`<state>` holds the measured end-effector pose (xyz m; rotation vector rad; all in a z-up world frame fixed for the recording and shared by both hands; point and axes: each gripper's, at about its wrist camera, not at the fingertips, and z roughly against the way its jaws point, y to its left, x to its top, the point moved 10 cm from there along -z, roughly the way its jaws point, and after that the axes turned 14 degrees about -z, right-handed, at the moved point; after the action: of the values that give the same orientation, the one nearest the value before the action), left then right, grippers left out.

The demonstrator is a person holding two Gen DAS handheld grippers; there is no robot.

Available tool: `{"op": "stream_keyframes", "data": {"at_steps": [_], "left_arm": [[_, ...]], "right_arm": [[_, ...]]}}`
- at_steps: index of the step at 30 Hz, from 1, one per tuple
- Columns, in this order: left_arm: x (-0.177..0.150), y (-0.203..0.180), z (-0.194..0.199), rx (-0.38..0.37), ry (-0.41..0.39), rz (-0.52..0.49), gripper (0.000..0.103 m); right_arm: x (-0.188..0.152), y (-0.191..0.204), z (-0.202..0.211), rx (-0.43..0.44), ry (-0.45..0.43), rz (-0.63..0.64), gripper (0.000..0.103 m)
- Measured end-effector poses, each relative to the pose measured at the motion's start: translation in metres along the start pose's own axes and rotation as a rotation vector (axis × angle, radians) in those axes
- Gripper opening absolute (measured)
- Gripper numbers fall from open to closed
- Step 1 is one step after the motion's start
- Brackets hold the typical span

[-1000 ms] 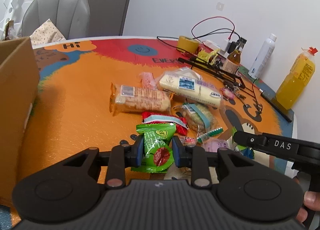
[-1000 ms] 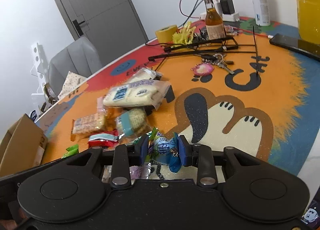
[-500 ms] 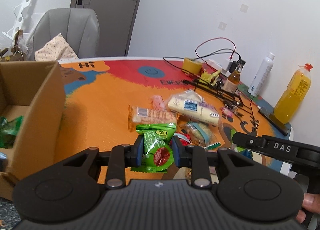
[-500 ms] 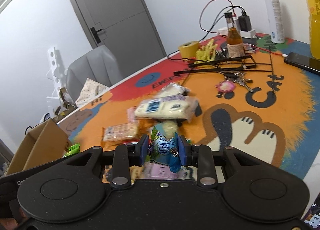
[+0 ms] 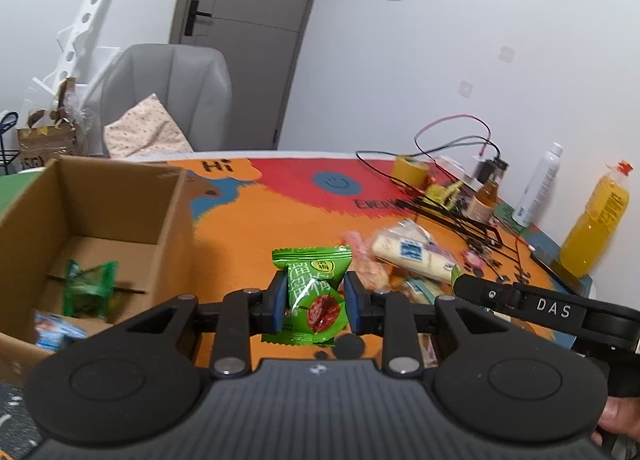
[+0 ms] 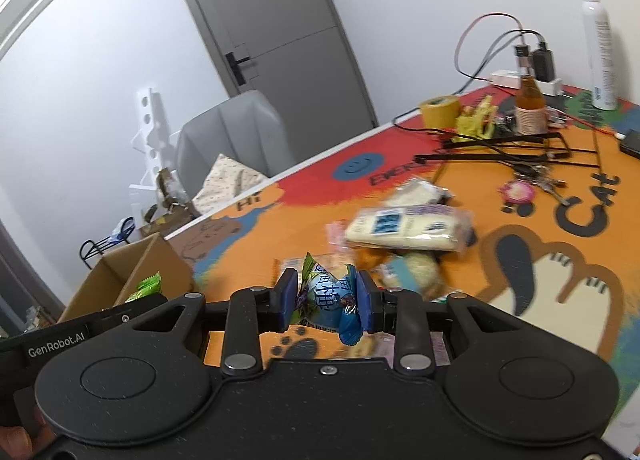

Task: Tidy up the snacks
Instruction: 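Carry both candies into the cardboard box and open both tools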

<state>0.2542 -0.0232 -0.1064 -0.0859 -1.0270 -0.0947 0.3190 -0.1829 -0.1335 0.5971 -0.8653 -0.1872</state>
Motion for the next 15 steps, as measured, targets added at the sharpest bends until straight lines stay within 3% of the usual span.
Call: {"op": "stream_keyframes", "data": {"at_steps": [15], "left_arm": [[0.008, 0.065, 0.033, 0.112, -0.042, 0.057, 0.028]], "right_arm": [[-0.015, 0.073, -0.017, 0.12, 0.036, 0.059, 0.03]]}}
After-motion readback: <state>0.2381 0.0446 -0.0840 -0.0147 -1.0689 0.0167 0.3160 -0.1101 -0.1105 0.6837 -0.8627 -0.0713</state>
